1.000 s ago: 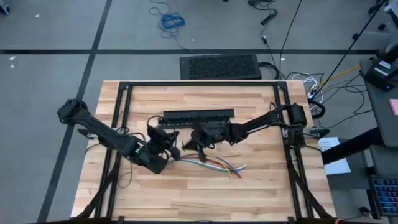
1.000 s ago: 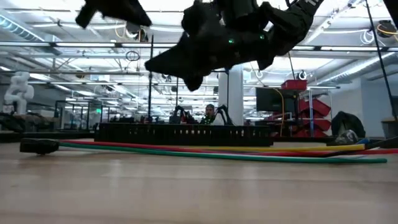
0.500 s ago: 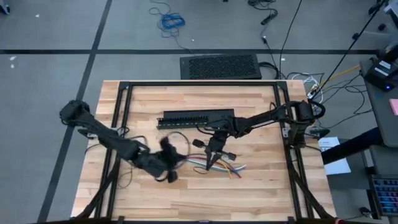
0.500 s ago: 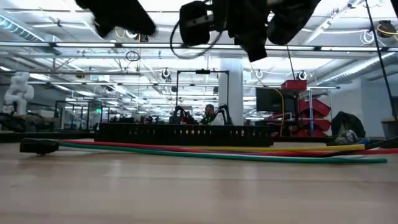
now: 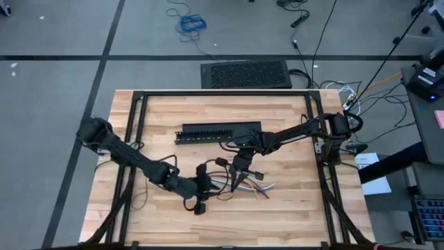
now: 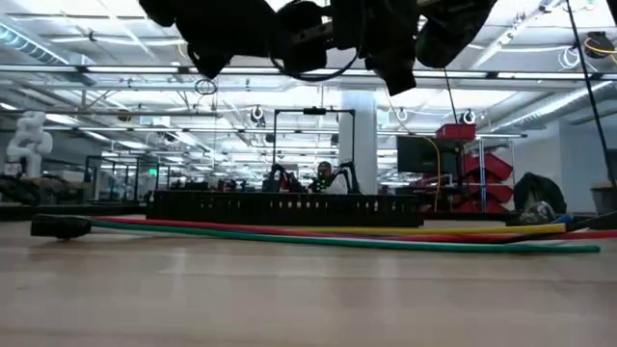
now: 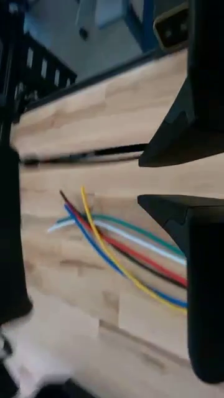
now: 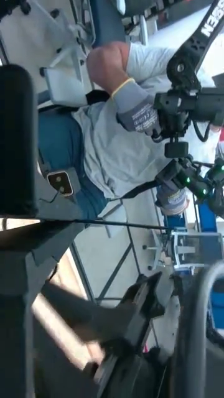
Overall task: Ziptie cables
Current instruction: Wrap the cables together using a zip tie
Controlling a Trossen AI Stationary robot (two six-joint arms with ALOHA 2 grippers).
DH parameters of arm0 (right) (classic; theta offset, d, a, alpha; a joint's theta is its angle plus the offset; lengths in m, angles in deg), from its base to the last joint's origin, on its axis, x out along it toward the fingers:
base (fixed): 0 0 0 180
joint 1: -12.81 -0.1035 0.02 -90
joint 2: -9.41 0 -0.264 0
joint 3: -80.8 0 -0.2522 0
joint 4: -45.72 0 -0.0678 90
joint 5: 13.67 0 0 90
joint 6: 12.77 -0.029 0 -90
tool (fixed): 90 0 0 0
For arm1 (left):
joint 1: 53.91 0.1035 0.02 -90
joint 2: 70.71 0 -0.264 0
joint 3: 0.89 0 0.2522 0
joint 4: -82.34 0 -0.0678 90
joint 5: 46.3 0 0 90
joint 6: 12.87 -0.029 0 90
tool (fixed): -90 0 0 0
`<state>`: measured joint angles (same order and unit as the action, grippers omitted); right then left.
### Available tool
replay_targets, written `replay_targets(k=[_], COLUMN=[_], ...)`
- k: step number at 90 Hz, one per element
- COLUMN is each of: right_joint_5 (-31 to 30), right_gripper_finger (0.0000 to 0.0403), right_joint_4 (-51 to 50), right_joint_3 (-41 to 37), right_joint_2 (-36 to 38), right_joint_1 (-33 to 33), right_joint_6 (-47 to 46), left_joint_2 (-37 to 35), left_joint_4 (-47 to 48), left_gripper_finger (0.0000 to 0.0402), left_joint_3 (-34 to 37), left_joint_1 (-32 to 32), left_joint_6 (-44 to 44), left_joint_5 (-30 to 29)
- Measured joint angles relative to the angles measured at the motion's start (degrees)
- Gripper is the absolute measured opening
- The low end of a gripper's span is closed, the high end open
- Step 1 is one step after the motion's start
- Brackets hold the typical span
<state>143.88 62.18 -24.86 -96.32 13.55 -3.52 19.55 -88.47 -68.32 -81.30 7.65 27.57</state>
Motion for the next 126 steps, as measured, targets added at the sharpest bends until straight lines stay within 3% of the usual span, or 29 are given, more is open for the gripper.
replay_targets(k=[24,43,74,84,126], right_joint_5=[0.4,4.9,6.0,6.0,6.2], right_gripper_finger=[0.0000,0.0000,0.0000,0.0000,0.0000], right_joint_4=[-0.5,-0.6,-4.0,-4.0,-5.2], right_joint_3=[0.0,0.0,0.0,0.0,0.0], right_joint_2=[0.0,0.0,0.0,0.0,0.0], right_joint_1=[-0.5,-1.7,-1.7,-1.7,-1.7], right_joint_6=[0.0,1.3,5.6,5.9,6.9], left_joint_2=[0.0,0.0,0.0,0.4,0.4], left_joint_4=[0.8,0.1,-5.4,-7.9,-6.8], left_gripper_finger=[0.0080,0.0080,0.0080,0.0080,0.0080], left_joint_3=[0.0,0.0,0.0,0.0,0.0], left_joint_1=[0.0,0.0,1.5,3.1,4.1], left_joint_6=[-0.8,-3.1,-7.8,-7.9,-7.4], left_joint_5=[6.1,6.3,7.2,10.2,12.5])
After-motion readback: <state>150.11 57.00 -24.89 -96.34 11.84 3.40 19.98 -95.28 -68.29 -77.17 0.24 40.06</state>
